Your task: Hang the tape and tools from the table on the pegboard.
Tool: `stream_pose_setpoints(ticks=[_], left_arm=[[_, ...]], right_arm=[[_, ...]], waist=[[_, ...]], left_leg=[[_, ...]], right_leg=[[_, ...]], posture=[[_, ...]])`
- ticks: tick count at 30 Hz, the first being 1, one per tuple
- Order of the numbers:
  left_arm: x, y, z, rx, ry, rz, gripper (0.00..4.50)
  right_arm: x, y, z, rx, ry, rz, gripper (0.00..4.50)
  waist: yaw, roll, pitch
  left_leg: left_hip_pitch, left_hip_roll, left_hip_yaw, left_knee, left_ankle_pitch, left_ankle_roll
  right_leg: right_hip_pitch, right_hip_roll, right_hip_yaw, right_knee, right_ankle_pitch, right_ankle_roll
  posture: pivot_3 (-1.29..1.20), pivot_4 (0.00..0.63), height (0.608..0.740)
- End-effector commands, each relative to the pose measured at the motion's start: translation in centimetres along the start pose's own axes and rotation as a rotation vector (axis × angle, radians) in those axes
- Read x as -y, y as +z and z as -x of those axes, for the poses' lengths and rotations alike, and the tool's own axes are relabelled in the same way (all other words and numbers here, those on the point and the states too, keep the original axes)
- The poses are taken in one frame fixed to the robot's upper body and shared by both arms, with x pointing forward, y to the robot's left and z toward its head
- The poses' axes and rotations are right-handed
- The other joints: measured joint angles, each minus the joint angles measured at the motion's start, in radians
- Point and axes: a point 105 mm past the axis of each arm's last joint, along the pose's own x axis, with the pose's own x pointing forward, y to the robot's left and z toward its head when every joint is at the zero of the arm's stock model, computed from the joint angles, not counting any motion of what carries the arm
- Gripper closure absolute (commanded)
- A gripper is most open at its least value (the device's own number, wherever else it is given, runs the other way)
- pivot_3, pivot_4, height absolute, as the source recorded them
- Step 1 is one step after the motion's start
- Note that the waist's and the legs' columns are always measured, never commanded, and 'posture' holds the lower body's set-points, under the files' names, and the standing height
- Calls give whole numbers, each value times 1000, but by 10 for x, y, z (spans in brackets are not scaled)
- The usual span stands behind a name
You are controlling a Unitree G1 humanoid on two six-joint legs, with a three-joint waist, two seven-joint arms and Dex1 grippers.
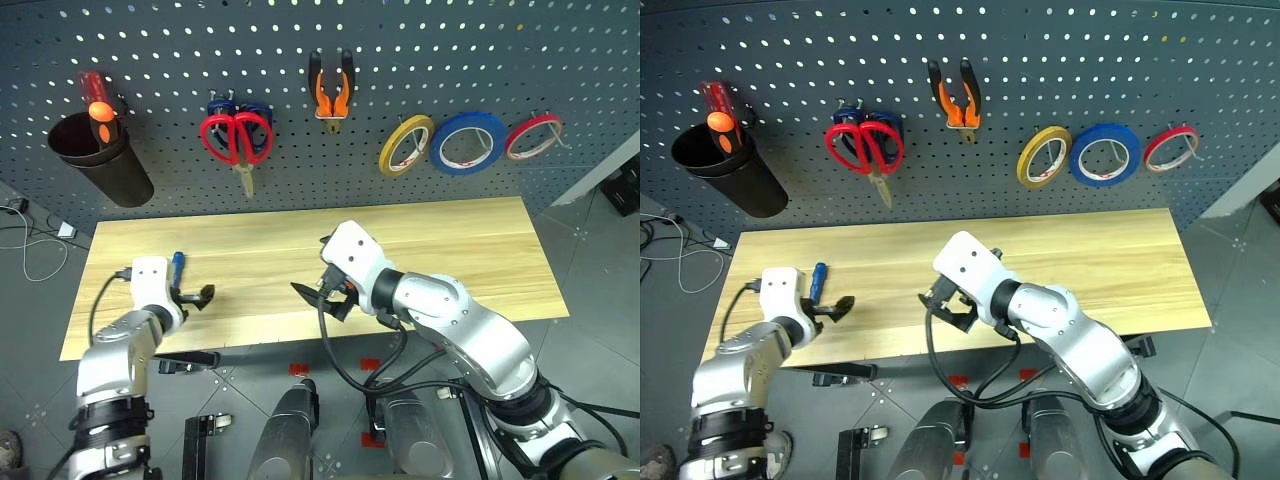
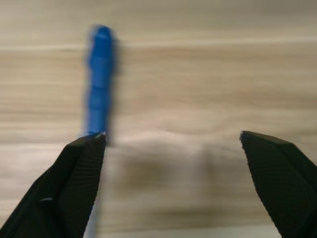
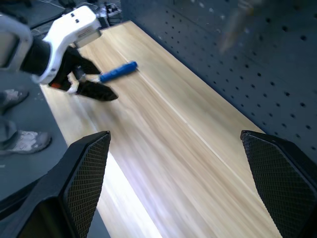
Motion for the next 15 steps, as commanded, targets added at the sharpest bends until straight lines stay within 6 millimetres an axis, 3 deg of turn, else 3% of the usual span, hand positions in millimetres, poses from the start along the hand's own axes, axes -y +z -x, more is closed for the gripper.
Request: stream_pose_setpoints(ticks=[1,9,15], left_arm=[[-17,9,2,15,14,-20,64],[-21,17,-18,-45,-46,24,64],[-29,16,-34,-102,-26,65,64]], right_arm=[[-4,18,-3,29,3,13,0],[-22,38,-15,42,76,17,0],[-33,41,-17,37,131,32,0]], waist=[[0,-1,4],[1,-2,26],[-9,-7,43]], left_leg=[[0,0,0,0,0,0],[-1,0,1,-2,-2,3],[-7,0,2,0,0,0]], right_leg=[[0,0,0,0,0,0],[-2,-1,1,-1,0,0],[-9,0,2,3,0,0]], posture=[[-100,414,740],[-98,455,740],[-106,472,740]])
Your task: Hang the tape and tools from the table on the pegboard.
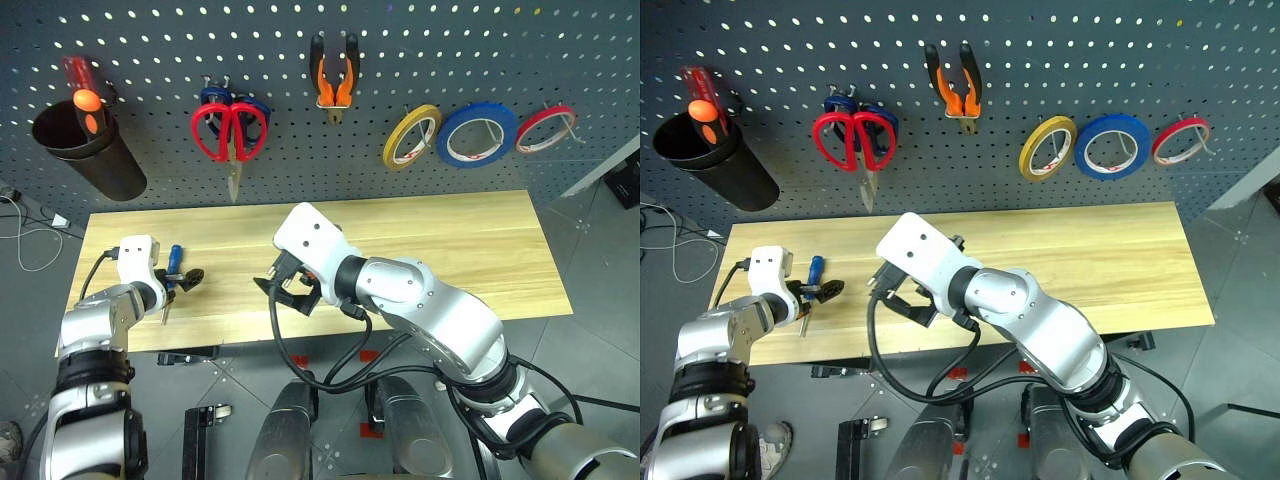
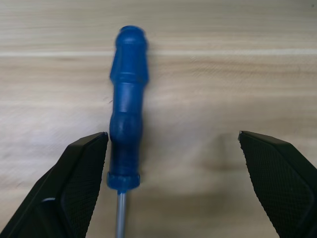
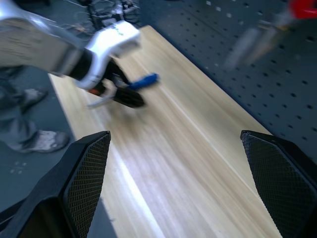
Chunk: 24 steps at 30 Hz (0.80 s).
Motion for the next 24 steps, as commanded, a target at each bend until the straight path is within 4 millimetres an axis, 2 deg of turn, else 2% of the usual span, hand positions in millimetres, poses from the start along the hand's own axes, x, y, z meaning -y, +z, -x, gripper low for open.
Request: stream_pose_setpoints(ticks=[1,4,7,10,15,16,20,22,24], left_arm=[[-21,-4,1,-26,64,18,64],[-29,-11,1,-53,84,19,574],[-32,-14,2,-62,83,15,1459],[-33,-18,4,-68,75,15,2312],[-32,-26,10,-90,43,-103,3793],[-30,-22,12,-65,41,-157,3956],[-16,2,23,138,38,-350,3955],[-6,9,38,282,48,-366,3955],[0,10,45,339,60,-363,3955]], right_arm=[[-11,9,1,31,55,29,0],[-11,9,0,28,61,35,0],[-12,9,0,30,68,25,0],[-11,7,-1,31,72,-3,0],[-4,0,1,29,76,-12,0],[-1,-2,5,31,78,25,0],[6,-6,15,52,88,173,0],[11,-1,22,96,83,221,0],[15,0,25,119,78,239,0]], waist=[[-2,0,5],[-17,0,6],[-23,1,6],[-23,1,6],[-20,1,5],[-19,1,4],[-18,-1,3],[-18,-2,2],[-18,-3,0]], left_leg=[[0,0,0,0,0,0],[0,0,1,0,0,0],[0,0,2,-1,0,0],[0,0,1,-1,0,0],[0,0,2,-1,0,-1],[0,0,1,-1,0,-1],[0,0,1,-1,0,-1],[0,0,1,-1,1,-1],[0,0,1,-2,1,-1]], right_leg=[[0,0,0,0,0,0],[-1,0,2,0,0,0],[-2,0,2,0,0,0],[-2,0,2,0,0,0],[-1,0,2,0,0,0],[-1,0,2,0,0,0],[-1,0,2,-1,0,0],[-2,0,2,-2,0,0],[-2,0,2,-3,0,0]], posture=[[-106,472,740],[-110,466,740],[-110,466,740],[-98,441,740],[-87,389,740],[-87,380,740],[-99,336,740],[-95,318,740],[-92,302,740]])
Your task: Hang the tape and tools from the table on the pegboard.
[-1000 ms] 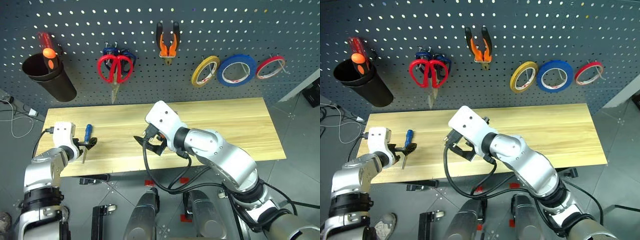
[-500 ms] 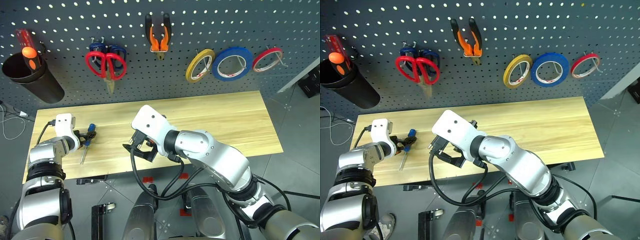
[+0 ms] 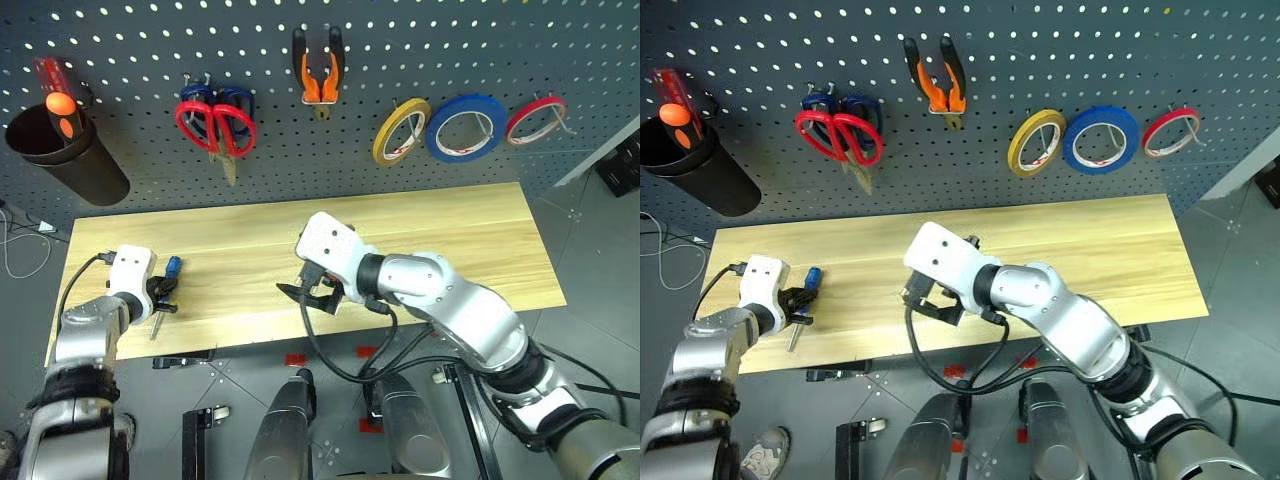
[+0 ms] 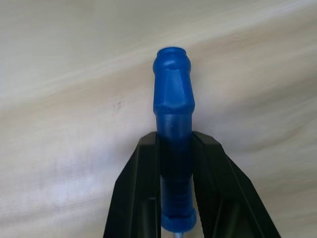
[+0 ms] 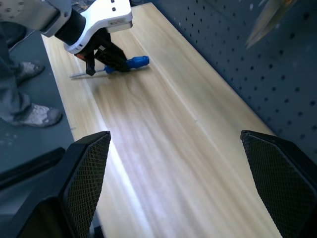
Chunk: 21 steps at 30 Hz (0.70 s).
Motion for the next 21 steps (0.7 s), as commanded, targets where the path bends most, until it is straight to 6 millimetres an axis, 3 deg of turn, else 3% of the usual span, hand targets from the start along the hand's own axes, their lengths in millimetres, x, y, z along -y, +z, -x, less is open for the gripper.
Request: stream_pose_setpoints(ticks=[1,4,7,9,14,17,21], left_arm=[[1,34,18,208,66,-35,3955],[-7,69,35,379,188,-65,3955],[-36,126,67,603,442,-145,3955],[-50,145,81,670,537,-158,3955],[-68,176,99,773,656,-151,3955],[-67,197,103,843,653,-146,3955],[-66,177,94,777,641,-151,3955]], right_arm=[[-4,24,9,138,23,83,0],[-5,36,18,216,40,60,0],[1,44,24,267,25,31,0],[4,45,24,274,19,9,0],[14,41,21,226,-27,-53,0],[16,44,20,218,-42,-78,0],[11,41,21,197,-25,-85,0]], waist=[[1,-2,-4],[5,-5,-7],[17,-11,-14],[25,-11,-19],[25,-13,-30],[23,-14,-31],[14,-14,-32]], left_leg=[[0,0,0,0,0,0],[0,0,0,0,1,-1],[0,0,-1,1,1,-1],[0,0,-2,2,1,-2],[0,0,-1,2,2,-2],[0,0,-1,2,2,-3],[0,1,-1,2,3,-4]], right_leg=[[0,0,0,0,0,0],[0,0,-1,0,0,0],[1,0,-2,2,0,0],[1,1,-3,2,2,0],[0,1,-2,2,3,0],[-1,1,-2,3,3,0],[-2,2,-1,4,3,0]], posture=[[-86,288,740],[-67,270,740],[-56,263,740],[-52,259,740],[-63,252,740],[-67,253,740],[-68,251,740]])
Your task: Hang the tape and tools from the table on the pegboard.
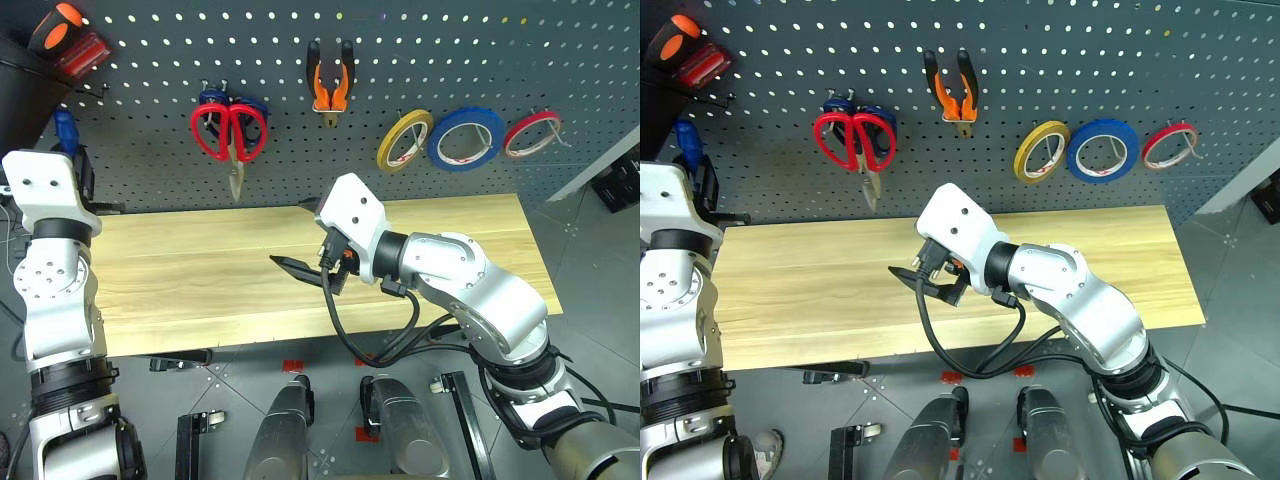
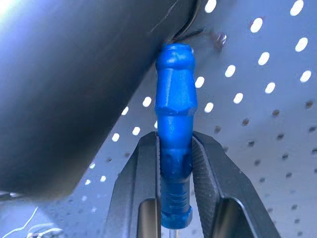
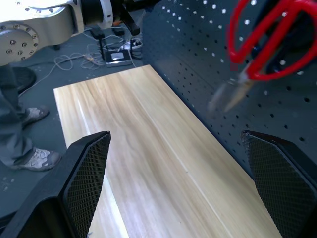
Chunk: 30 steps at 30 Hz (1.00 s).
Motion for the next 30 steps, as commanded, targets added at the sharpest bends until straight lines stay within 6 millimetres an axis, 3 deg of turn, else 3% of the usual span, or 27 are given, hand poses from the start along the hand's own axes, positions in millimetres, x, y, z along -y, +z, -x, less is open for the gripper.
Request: stream_pose_setpoints(ticks=[1,4,16,20,25,27,30], left_arm=[[-25,9,6,47,91,-19,3955],[-13,-13,14,-24,45,-4,3955],[41,-46,34,-120,-167,26,3955],[73,-40,48,-77,-326,-34,3955],[90,-37,61,-75,-381,-20,3955],[99,-23,65,-24,-420,-27,3955],[94,8,56,87,-399,-48,3955]], right_arm=[[-5,7,7,19,11,30,0],[-6,1,8,-6,17,40,0],[-16,-11,11,-58,74,82,0],[-17,-17,14,-83,86,97,0],[-17,-22,18,-106,101,115,0],[-14,-22,19,-103,95,123,0],[-9,-18,21,-80,79,130,0]], waist=[[-3,0,-1],[-6,0,-4],[0,-2,-30],[2,0,-42],[12,0,-48],[13,1,-50],[17,0,-51]], left_leg=[[0,0,0,0,0,0],[0,0,1,0,0,0],[0,0,1,3,0,0],[1,0,1,3,0,0],[1,0,1,4,0,0],[2,0,1,4,0,0],[2,-1,1,5,1,0]], right_leg=[[0,0,0,0,0,0],[0,0,1,-1,0,0],[0,0,1,6,0,0],[0,-1,1,7,0,0],[1,-1,1,8,0,0],[1,-1,1,9,0,0],[1,-1,1,11,0,0]], posture=[[-68,251,740],[-66,248,740],[-80,238,740],[-84,238,740],[-77,230,740],[-71,229,740],[-67,229,740]])
